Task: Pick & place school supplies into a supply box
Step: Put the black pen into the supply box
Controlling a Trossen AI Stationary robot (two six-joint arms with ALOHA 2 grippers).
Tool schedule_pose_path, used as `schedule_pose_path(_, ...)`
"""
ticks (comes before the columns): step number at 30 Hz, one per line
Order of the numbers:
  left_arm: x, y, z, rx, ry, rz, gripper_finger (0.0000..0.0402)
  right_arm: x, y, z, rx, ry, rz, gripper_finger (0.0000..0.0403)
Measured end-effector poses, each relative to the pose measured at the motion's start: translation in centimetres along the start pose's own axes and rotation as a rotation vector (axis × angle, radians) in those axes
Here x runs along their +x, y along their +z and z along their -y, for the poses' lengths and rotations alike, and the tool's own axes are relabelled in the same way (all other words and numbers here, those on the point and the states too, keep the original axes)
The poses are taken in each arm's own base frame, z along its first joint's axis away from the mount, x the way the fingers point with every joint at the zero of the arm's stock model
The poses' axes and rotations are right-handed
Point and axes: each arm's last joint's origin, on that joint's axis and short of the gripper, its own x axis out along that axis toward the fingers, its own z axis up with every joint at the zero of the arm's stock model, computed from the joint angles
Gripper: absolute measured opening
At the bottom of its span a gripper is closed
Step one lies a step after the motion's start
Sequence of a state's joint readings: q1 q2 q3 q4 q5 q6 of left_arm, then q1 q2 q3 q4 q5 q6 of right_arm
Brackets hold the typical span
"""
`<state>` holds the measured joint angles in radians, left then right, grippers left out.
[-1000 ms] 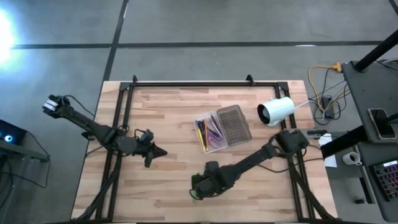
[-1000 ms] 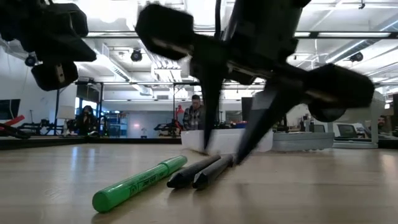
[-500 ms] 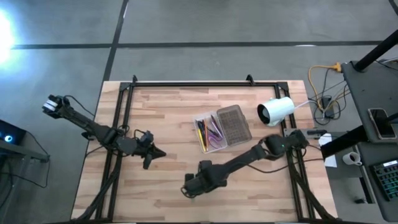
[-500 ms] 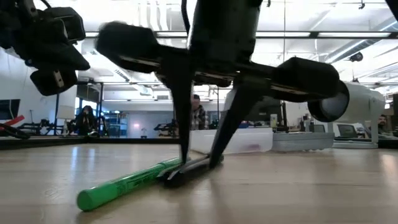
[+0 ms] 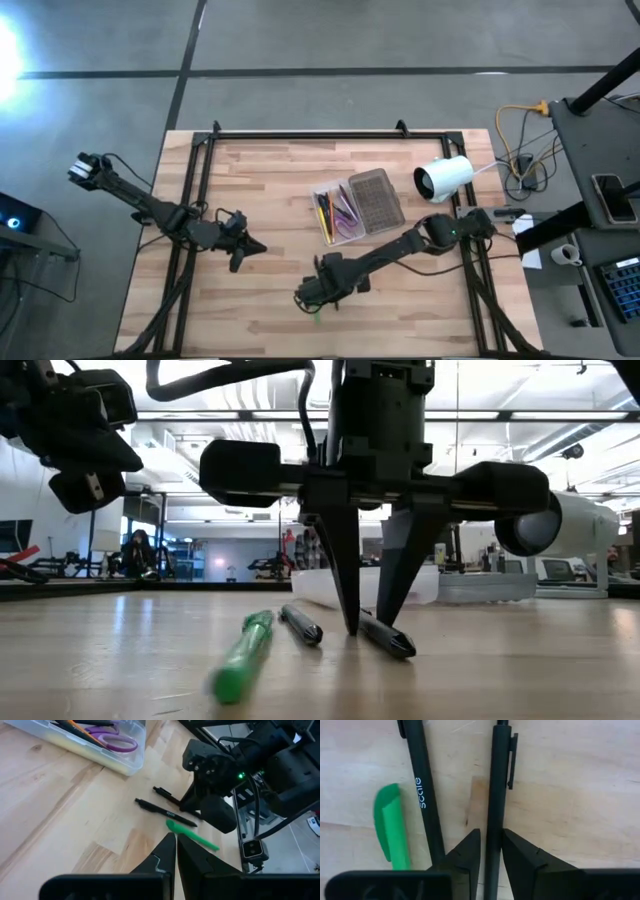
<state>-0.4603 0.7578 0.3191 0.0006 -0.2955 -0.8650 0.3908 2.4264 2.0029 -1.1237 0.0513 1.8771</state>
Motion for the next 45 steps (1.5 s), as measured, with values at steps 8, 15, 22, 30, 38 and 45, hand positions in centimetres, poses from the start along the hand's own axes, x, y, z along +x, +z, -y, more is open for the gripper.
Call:
schedule_pose_path(8, 0.0, 0.0, 0.0, 0.000, 0.001, 0.000, 0.0000, 0.2, 0.0, 0.2, -0.101, -0.011, 0.002, 0.0049)
schedule_pose_path(15, 0.0, 0.0, 0.0, 0.000, 0.000, -0.001, 0.0000, -0.2, 0.3, 1.3, -0.148, -0.118, 0.029, 0.0024)
schedule_pose_path(22, 0.0, 0.0, 0.0, 0.000, 0.000, -0.001, 0.0000, -4.4, 1.1, 2.2, -0.152, -0.040, 0.210, 0.0021)
schedule_pose_path(30, 0.0, 0.1, 0.1, -0.011, 0.000, 0.013, 0.0000, -13.3, 8.6, 4.5, -0.201, 0.022, 0.414, 0.0020)
schedule_pose_path(38, 0.1, 0.1, 0.1, -0.111, 0.009, 0.028, 0.0000, -10.1, 17.6, 3.3, -0.334, 0.028, 0.291, 0.0039)
schedule_pose_path(45, 0.1, 0.2, 0.1, -0.193, 0.010, 0.038, 0.0000, -7.3, 19.2, 3.4, -0.304, 0.031, 0.243, 0.0079)
